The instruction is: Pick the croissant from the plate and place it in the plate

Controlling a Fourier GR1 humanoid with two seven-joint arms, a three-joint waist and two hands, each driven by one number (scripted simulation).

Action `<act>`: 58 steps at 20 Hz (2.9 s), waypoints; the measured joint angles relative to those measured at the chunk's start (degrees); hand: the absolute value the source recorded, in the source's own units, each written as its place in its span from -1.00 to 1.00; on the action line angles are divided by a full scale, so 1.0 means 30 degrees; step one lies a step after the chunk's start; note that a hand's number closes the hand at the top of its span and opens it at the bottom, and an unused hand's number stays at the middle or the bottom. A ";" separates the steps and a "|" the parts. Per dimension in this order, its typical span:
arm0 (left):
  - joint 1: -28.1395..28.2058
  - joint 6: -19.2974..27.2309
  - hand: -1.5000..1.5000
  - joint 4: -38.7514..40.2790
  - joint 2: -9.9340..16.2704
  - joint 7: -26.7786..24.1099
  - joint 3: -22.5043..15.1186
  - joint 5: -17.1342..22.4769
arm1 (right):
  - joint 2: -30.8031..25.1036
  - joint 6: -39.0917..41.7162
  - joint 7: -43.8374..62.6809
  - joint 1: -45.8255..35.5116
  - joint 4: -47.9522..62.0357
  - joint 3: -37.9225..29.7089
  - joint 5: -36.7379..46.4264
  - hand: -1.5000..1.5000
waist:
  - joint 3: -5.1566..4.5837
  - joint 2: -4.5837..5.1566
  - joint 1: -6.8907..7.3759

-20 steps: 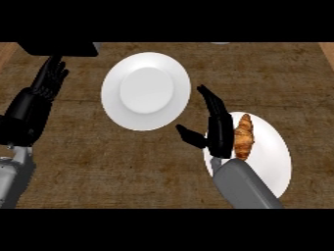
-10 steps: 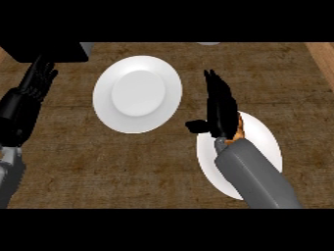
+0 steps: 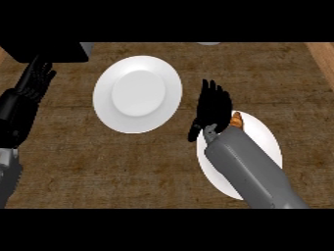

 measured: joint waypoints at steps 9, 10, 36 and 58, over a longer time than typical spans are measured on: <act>-0.0036 -0.0256 0.00 0.0151 -0.0367 -0.0303 0.0156 -0.0339 | -0.0512 0.3596 0.1830 0.0483 -0.2148 -0.0733 -0.0067 -1.00 | 0.0049 0.0205 0.0197; -0.0139 -0.0253 0.00 0.0171 -0.0394 -0.0183 0.0169 -0.0367 | -0.0598 0.3745 0.1911 0.0738 -0.2308 -0.0704 0.0096 -1.00 | 0.0050 0.0207 0.0189; -0.0172 -0.1216 0.00 -0.0455 -0.1308 0.0399 0.0952 -0.1182 | -0.0519 0.4994 0.0534 0.3579 0.0732 -0.3996 0.2465 -1.00 | 0.0066 0.0305 0.0449; 0.0526 -0.1419 0.00 -0.0608 -0.1579 0.0355 0.1895 -0.1779 | -0.0527 0.1154 0.1840 1.1082 -0.8767 -0.0991 0.9811 1.00 | 0.0011 -0.0031 -0.0448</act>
